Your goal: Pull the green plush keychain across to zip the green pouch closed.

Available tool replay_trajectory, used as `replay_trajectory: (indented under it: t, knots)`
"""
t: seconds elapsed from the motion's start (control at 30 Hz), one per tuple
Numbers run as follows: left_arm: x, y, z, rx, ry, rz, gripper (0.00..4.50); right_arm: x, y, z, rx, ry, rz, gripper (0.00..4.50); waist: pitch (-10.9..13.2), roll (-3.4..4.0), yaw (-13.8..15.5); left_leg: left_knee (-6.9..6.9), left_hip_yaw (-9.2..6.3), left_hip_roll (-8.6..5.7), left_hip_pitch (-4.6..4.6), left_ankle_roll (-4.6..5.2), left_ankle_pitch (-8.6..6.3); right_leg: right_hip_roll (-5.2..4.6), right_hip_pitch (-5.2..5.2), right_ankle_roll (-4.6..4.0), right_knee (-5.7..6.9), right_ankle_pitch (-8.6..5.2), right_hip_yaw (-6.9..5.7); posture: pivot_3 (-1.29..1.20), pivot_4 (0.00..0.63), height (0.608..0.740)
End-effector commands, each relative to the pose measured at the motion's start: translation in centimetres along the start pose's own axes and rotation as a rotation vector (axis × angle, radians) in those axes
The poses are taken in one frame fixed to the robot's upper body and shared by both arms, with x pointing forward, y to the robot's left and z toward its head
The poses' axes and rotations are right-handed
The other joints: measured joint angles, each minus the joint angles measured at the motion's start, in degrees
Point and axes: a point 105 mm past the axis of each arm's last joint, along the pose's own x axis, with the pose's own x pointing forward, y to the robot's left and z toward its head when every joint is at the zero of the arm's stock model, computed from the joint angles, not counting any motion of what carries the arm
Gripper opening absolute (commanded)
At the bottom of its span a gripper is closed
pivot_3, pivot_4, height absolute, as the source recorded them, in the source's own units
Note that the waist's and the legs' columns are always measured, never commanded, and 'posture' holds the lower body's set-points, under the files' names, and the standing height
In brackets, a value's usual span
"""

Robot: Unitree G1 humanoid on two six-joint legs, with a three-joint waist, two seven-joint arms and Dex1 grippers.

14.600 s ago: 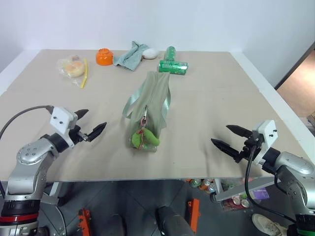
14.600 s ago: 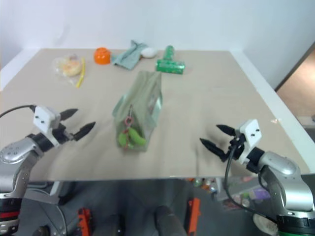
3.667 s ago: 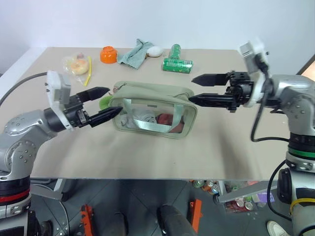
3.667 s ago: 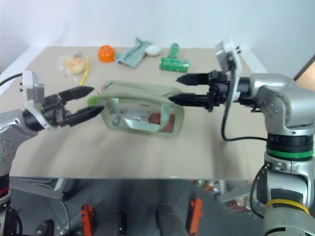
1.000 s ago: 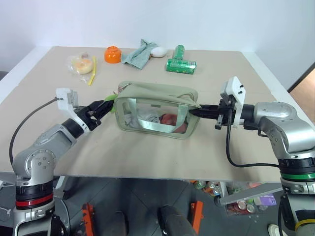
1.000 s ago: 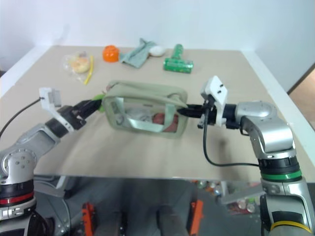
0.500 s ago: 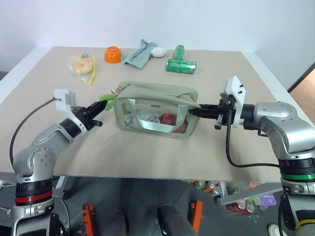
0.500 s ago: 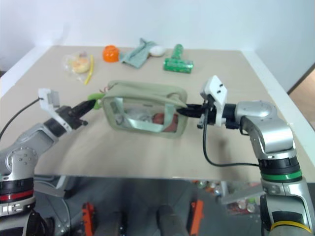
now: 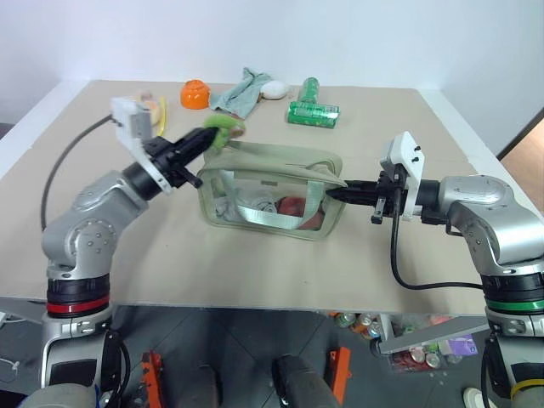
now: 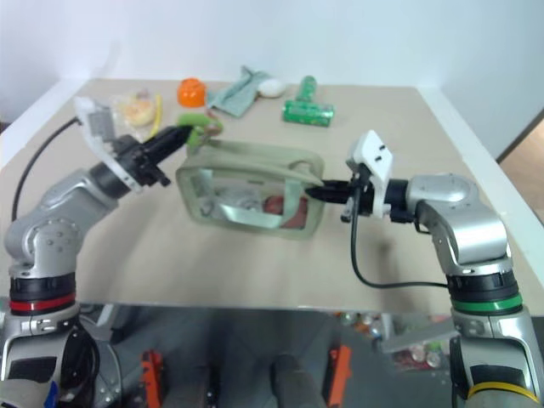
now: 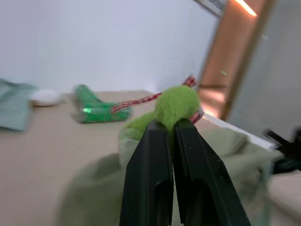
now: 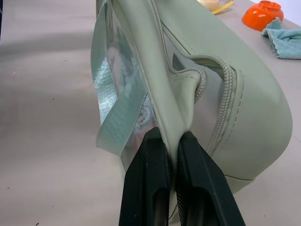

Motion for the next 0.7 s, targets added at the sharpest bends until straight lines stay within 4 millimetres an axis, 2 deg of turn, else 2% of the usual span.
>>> replay_trajectory:
  t: [0.03,0.17,0.33,0.4,0.47,0.7]
  knots:
    - [0.5,-1.6,-0.1,0.069,0.041,-0.088,0.04,-0.3,-0.2,1.2,-0.052,-0.016,-0.013,0.0,0.0,0.0,-0.02,0.0,0.0,0.0,0.0,0.0,0.0,0.01,-0.01,0.0,0.0,0.0,0.0,0.0,0.15,0.74]
    - [0.9,-1.4,-1.8,0.139,0.137,-0.118,0.04,-0.4,-0.2,1.3,-0.054,-0.018,-0.02,0.0,0.0,0.0,0.01,-0.01,-0.01,0.0,0.0,0.0,0.0,0.01,-0.01,0.0,0.0,0.0,-0.01,0.0,0.15,0.74]
    - [0.6,-0.6,-2.0,0.177,0.174,-0.096,0.04,-0.4,-0.1,1.2,-0.054,-0.014,-0.021,0.0,0.0,0.0,0.04,0.01,-0.01,0.0,0.0,0.0,0.0,0.01,0.0,0.0,0.0,0.0,0.0,0.0,0.15,0.74]
    - [0.5,-0.3,-1.8,0.192,0.17,-0.083,0.72,-0.4,-0.1,1.3,-0.053,-0.015,-0.02,0.0,0.0,0.0,0.04,0.01,-0.01,0.0,0.0,0.0,0.0,0.01,0.01,0.0,0.0,0.0,-0.01,0.0,0.15,0.74]
    - [0.6,-0.2,-1.4,0.205,0.158,-0.08,1.18,-0.4,-0.1,1.3,-0.054,-0.015,-0.019,0.0,0.0,0.0,0.03,0.01,-0.01,0.0,0.0,0.0,0.0,0.01,0.01,0.0,0.0,0.0,0.0,0.0,0.15,0.74]
    - [-0.2,-0.2,-0.4,0.288,0.168,-0.103,3.63,-0.2,-0.2,1.3,-0.055,-0.015,-0.014,0.0,0.0,0.0,0.01,0.0,-0.02,0.01,0.0,0.0,0.0,0.01,0.0,0.0,0.0,0.0,-0.02,0.0,0.15,0.74]
